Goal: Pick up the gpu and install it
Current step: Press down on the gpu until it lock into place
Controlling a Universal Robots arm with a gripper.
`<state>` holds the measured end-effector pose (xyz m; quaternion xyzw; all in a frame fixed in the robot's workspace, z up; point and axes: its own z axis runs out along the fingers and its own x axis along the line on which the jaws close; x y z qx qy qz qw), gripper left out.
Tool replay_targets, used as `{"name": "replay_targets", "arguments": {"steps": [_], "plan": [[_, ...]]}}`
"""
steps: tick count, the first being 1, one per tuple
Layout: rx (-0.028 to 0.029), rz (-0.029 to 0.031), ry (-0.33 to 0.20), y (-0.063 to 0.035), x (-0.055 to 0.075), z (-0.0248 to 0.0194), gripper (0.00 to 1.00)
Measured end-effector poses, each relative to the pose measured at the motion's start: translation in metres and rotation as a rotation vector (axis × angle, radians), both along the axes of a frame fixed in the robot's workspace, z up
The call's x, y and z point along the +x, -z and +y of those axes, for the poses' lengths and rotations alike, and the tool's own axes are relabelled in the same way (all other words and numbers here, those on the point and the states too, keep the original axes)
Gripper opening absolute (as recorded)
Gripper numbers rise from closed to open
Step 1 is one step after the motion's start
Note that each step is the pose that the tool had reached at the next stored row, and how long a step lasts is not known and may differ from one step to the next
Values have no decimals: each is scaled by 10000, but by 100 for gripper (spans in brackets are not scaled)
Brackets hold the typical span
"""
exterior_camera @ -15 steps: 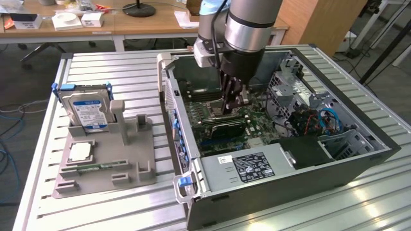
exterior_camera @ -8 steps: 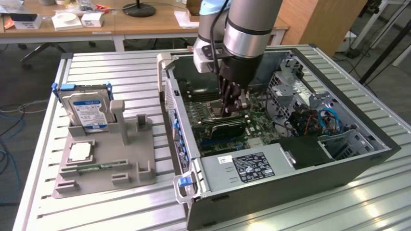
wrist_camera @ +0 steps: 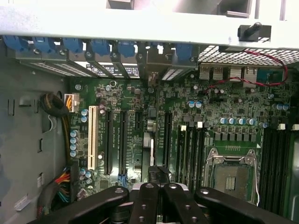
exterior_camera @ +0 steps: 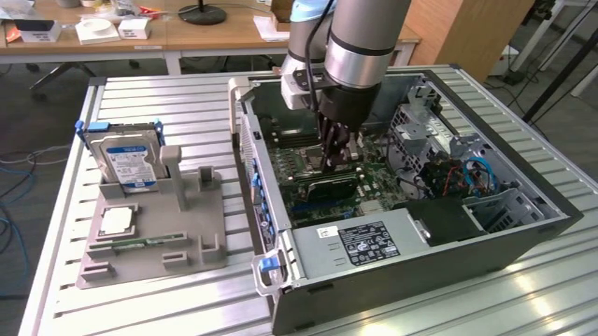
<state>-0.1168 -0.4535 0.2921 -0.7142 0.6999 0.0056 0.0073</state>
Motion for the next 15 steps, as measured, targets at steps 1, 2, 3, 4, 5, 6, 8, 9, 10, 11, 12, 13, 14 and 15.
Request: {"name": "replay_targets", "arguments": {"steps": [1,2,3,4,5,6,8,9,10,11,12,13,14,15], "plan": [[3,-2,0,4,0,0,10],[6,-4,0,10,0,0,10],[5,-2,0,15,0,0,10],[3,-1,0,19,0,0,10],[2,-1,0,22,0,-1,10],[1,0,0,22,-1,-1,10],[1,0,1,22,-1,-1,10],[5,-3,0,27,0,0,10],[8,-4,0,35,0,0,10],[5,-2,0,45,-1,0,10],[3,-1,0,57,-1,0,10],[4,-1,0,69,-1,0,10],[3,-1,0,81,-1,0,10],[3,-1,0,92,-1,0,10]]}}
